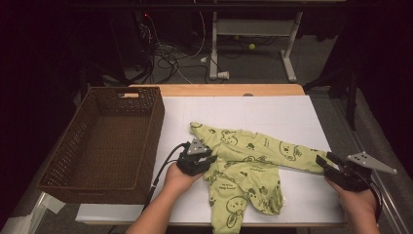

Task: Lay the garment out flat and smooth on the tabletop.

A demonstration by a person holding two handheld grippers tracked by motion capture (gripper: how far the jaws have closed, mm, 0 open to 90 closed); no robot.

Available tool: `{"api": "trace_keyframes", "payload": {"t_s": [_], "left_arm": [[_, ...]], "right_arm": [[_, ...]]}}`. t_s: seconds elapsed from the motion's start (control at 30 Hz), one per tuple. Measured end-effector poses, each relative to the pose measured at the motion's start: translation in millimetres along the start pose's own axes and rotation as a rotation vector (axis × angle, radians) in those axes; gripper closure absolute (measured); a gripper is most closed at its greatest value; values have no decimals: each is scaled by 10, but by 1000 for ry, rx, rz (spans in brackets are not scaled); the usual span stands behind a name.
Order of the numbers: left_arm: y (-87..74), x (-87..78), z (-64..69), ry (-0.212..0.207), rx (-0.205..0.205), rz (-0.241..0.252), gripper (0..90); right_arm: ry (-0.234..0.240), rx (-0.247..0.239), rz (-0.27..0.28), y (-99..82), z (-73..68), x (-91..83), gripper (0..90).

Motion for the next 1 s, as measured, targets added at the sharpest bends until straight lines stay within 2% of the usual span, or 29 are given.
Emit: {"api": "trace_keyframes", "payload": {"t_s": [0.03,0.17,0.33,0.53,0.67,0.87,1.0], "left_arm": [[0,-1,8,-2,3,-1,778],[-1,-25,80,-5,12,3,811],[-47,-77,250,-7,49,-15,811],[-55,-155,363,-18,51,-10,811],[-112,-221,491,-47,54,-7,810],[-140,-292,660,-88,64,-2,809],[-145,-318,731,-112,70,-3,808]], "right_arm": [[3,-3,-2,-3,-16,0,553],[23,-16,-6,-21,-107,5,554],[61,-53,-40,-73,-245,72,556],[88,-91,-71,-111,-362,137,556],[104,-105,-88,-130,-410,169,556],[135,-142,-124,-194,-555,223,554],[134,-146,-125,-201,-552,228,553]]}}
Point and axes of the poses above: each handheld gripper's, and its own axes: x roughly forward along the jaws, y roughly out of its top, z roughly to its right, the point moved 2 cm from there along x, roughly forward along the jaws, and after that the axes turned 14 degrees about x, right-handed, at the moved point
